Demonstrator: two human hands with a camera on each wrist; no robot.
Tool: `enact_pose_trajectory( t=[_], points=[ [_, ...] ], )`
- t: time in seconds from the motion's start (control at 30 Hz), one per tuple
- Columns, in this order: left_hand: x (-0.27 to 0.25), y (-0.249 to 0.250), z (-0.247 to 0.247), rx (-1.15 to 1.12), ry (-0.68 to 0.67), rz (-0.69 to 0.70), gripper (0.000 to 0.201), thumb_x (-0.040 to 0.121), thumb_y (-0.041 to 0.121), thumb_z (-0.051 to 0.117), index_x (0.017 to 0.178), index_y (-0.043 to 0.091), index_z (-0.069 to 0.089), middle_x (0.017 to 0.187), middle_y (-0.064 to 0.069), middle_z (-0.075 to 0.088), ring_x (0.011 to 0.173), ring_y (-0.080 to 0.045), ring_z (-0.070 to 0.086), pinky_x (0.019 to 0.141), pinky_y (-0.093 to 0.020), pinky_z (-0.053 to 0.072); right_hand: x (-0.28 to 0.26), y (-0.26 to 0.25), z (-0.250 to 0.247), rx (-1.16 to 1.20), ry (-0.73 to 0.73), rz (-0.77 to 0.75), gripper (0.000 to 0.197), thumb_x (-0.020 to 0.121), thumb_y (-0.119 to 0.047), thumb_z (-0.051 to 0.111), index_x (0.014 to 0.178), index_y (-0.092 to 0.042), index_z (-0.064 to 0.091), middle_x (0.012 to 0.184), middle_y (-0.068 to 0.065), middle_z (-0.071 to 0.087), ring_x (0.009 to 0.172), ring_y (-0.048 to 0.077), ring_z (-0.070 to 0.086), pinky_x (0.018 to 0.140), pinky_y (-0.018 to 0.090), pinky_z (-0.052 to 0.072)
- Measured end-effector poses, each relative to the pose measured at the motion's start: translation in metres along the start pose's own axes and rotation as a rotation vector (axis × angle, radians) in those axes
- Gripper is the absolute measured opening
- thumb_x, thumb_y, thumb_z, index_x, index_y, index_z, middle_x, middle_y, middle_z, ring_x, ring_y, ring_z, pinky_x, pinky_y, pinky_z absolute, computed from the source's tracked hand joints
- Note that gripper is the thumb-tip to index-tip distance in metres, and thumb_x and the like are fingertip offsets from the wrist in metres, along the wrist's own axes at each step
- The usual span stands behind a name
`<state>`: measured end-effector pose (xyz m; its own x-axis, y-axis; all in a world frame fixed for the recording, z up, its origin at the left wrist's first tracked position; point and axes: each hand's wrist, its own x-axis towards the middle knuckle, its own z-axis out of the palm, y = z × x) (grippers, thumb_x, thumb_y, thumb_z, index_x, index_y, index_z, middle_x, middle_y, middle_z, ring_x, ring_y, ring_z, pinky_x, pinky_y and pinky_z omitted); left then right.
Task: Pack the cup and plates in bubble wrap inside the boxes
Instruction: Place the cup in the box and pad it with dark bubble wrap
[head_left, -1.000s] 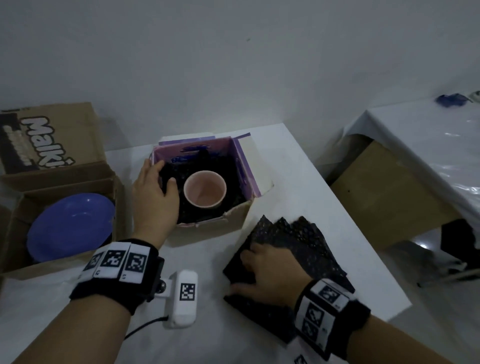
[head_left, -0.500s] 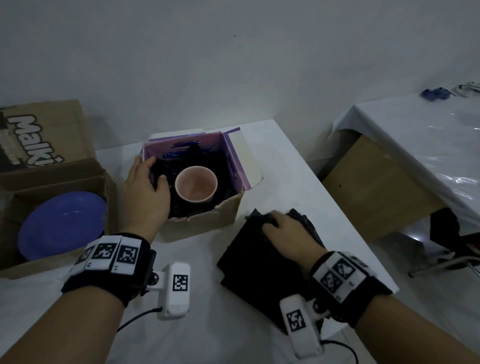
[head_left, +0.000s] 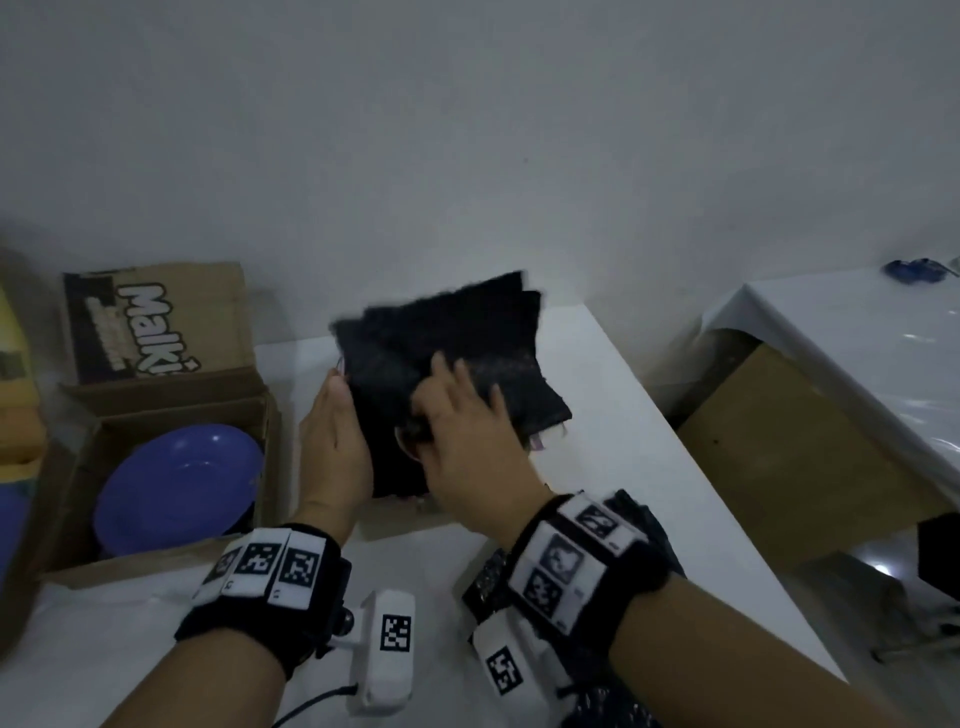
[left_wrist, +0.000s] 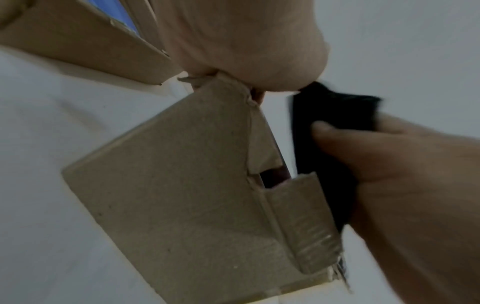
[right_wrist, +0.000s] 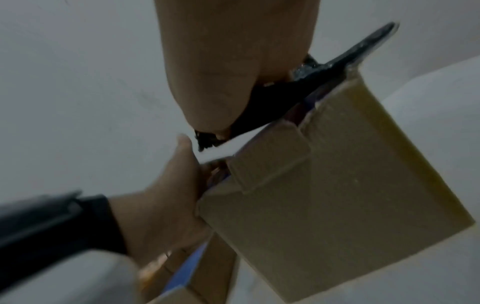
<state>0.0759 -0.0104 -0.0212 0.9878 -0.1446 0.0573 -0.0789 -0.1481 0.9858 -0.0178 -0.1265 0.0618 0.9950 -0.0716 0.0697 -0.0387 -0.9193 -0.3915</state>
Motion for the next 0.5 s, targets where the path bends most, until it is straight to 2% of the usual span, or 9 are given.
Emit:
enact_pose_trajectory(
  t=[0.1,0.17,0.23,0.27,0.3,0.33,0.37,0.43,0.5],
  points=[
    [-0.002,0.002,0.0,0.088,0.0,0.007,0.091,0.077,0.085,0.009,0.143,0.029,0.037,0.149,0.002,0.038,0.139,-0.017,0.032,0.116,-0.046,0.024,0.013,0.002,0.02,0.038,-0.343,0.064,0.035,0.095,-0.021,0.041,0.129,-0.017,0.033,0.158,0.011,0.012,0.145,0.036,0.0,0.113,0.062,0.003],
    [-0.003,0.007,0.0,0.198,-0.014,0.059,0.083,0.082,0.074,0.006,0.144,0.029,0.037,0.153,0.002,0.032,0.142,-0.016,0.025,0.118,-0.043,0.019,0.019,0.001,0.018,0.196,-0.43,0.082,0.034,0.096,-0.032,0.037,0.128,-0.019,0.037,0.155,0.01,0.02,0.144,0.034,0.008,0.114,0.059,0.007],
    [-0.006,0.013,0.0,0.239,-0.02,0.09,0.078,0.084,0.066,0.008,0.144,0.025,0.037,0.153,0.001,0.031,0.142,-0.015,0.024,0.118,-0.041,0.018,0.027,0.003,0.009,0.281,-0.296,0.024,0.031,0.098,-0.032,0.033,0.12,-0.018,0.05,0.138,0.008,0.048,0.131,0.027,0.037,0.114,0.048,0.022],
    [-0.007,0.014,0.0,0.245,-0.015,0.099,0.075,0.086,0.062,0.01,0.144,0.024,0.038,0.153,0.0,0.031,0.142,-0.014,0.024,0.118,-0.041,0.018,0.033,0.006,0.004,0.229,-0.175,-0.013,0.03,0.098,-0.03,0.033,0.116,-0.019,0.055,0.129,0.004,0.055,0.123,0.025,0.046,0.111,0.045,0.028],
    [-0.007,0.014,0.0,0.254,-0.012,0.104,0.071,0.088,0.06,0.011,0.144,0.023,0.038,0.153,0.0,0.032,0.142,-0.014,0.024,0.118,-0.041,0.018,0.039,0.01,-0.002,0.126,-0.088,-0.046,0.03,0.098,-0.03,0.034,0.115,-0.022,0.058,0.129,0.0,0.056,0.125,0.022,0.045,0.111,0.045,0.029],
    [-0.006,0.013,0.0,0.27,-0.008,0.106,0.068,0.09,0.057,0.013,0.144,0.023,0.038,0.153,0.0,0.032,0.142,-0.014,0.023,0.118,-0.04,0.018,0.045,0.015,-0.006,0.017,-0.073,-0.063,0.03,0.099,-0.033,0.034,0.118,-0.027,0.057,0.138,-0.003,0.051,0.135,0.021,0.036,0.113,0.048,0.023],
    [-0.006,0.012,0.001,0.286,-0.011,0.102,0.065,0.091,0.054,0.015,0.144,0.023,0.038,0.153,0.001,0.031,0.142,-0.014,0.022,0.118,-0.038,0.017,0.051,0.02,-0.01,-0.073,-0.14,-0.058,0.033,0.1,-0.038,0.033,0.123,-0.032,0.055,0.147,-0.005,0.041,0.143,0.02,0.021,0.116,0.052,0.014],
    [-0.006,0.009,0.001,0.321,-0.019,0.102,0.062,0.092,0.049,0.018,0.144,0.022,0.037,0.154,0.001,0.029,0.143,-0.015,0.021,0.118,-0.034,0.017,0.06,0.028,-0.011,-0.154,-0.377,-0.003,0.04,0.1,-0.047,0.026,0.133,-0.041,0.047,0.157,-0.007,0.02,0.147,0.02,-0.001,0.116,0.055,-0.002],
    [-0.005,0.007,0.001,0.347,-0.028,0.101,0.06,0.091,0.045,0.02,0.144,0.022,0.036,0.154,0.001,0.028,0.143,-0.016,0.02,0.117,-0.033,0.016,0.064,0.027,-0.013,-0.077,-0.547,0.082,0.047,0.1,-0.051,0.014,0.138,-0.045,0.041,0.16,-0.006,0.008,0.147,0.023,-0.008,0.115,0.053,-0.009]
  ],
)
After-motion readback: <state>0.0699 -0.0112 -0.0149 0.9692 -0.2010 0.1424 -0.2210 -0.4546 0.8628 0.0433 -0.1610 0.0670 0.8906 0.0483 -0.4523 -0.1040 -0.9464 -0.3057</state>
